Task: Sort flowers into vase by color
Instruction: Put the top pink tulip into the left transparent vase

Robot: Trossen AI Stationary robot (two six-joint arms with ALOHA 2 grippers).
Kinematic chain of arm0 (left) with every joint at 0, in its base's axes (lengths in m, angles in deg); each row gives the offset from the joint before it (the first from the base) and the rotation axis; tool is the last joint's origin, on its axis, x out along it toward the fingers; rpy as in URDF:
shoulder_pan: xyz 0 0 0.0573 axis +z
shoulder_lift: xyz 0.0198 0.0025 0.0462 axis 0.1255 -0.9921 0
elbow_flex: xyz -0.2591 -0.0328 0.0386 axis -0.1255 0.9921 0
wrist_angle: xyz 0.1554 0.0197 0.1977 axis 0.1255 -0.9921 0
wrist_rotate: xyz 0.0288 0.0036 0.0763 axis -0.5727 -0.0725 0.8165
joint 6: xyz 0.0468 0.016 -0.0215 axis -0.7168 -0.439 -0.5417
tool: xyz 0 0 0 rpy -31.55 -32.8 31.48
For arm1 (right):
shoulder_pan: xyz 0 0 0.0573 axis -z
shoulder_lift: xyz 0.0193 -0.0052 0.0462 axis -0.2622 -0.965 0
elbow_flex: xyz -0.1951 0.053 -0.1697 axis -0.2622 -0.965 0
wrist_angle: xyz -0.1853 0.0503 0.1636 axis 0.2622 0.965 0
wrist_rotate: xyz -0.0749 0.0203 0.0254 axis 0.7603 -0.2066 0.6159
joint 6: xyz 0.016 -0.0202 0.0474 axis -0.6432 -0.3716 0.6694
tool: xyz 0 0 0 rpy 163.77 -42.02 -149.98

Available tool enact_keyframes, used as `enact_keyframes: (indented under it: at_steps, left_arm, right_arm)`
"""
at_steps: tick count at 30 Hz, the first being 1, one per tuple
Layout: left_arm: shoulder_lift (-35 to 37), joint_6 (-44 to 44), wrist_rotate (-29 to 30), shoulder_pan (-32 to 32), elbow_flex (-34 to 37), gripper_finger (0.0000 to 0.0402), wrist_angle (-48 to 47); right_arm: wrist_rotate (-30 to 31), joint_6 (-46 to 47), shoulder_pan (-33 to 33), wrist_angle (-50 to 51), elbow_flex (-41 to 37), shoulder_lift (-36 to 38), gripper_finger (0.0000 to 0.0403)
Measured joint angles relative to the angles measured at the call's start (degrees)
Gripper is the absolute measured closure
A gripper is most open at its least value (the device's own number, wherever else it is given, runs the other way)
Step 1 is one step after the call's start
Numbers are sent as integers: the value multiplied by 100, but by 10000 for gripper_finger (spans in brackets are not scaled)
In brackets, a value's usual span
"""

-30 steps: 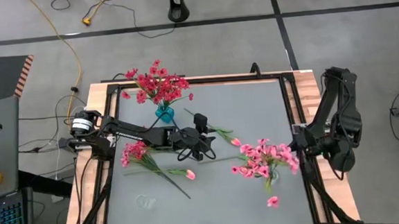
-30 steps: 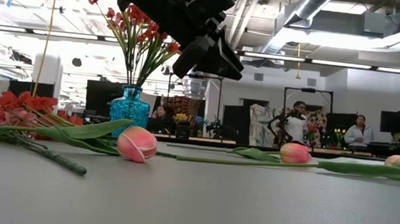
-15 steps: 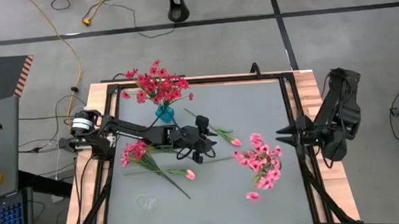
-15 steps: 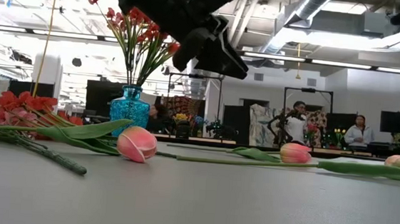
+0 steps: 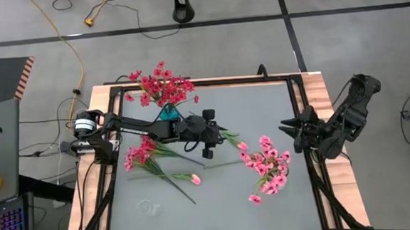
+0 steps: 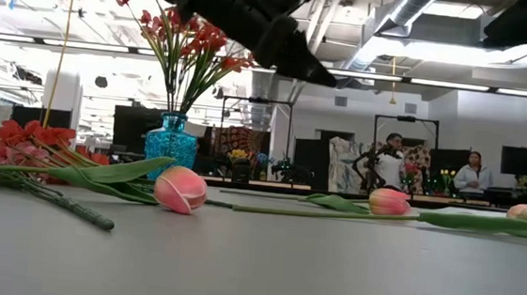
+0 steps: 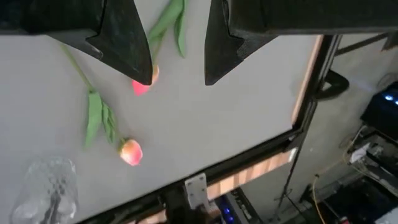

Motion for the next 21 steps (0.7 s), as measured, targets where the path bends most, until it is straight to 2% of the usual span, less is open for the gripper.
enact_keyframes:
  at_steps: [13, 21]
  left_arm:
    - [-1, 15, -99, 101, -436, 267, -324]
    - [-162, 177, -231, 219, -486, 267, -124]
  right_arm:
    - [-15, -4, 381, 0, 0, 0, 255]
    - [-20, 0, 475, -4, 0, 0, 255]
